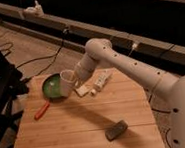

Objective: Place the ceramic cup in the ceramic bowl

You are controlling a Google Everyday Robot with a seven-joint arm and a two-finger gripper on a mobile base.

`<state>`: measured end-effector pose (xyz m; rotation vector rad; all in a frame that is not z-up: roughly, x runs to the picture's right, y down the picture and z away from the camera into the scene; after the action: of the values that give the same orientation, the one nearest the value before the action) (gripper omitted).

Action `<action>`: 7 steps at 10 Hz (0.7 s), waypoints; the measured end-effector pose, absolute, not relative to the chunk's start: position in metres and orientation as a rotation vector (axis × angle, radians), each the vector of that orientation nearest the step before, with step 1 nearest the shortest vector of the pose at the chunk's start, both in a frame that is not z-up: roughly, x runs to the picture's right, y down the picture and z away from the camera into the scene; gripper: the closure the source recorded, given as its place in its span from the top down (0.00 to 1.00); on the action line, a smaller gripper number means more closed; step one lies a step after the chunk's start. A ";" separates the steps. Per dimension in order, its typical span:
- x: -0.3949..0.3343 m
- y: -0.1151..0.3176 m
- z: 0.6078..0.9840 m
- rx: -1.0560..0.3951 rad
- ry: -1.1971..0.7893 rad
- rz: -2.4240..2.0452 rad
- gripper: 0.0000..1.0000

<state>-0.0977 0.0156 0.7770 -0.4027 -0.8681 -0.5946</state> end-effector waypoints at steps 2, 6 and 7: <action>-0.124 0.001 0.793 -0.369 -0.916 -0.580 0.20; -0.154 -0.017 0.829 -0.327 -0.934 -0.578 0.20; -0.155 -0.022 0.838 -0.319 -0.920 -0.578 0.20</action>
<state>-0.1555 -0.0218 0.8375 -0.3187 -0.9203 -0.5784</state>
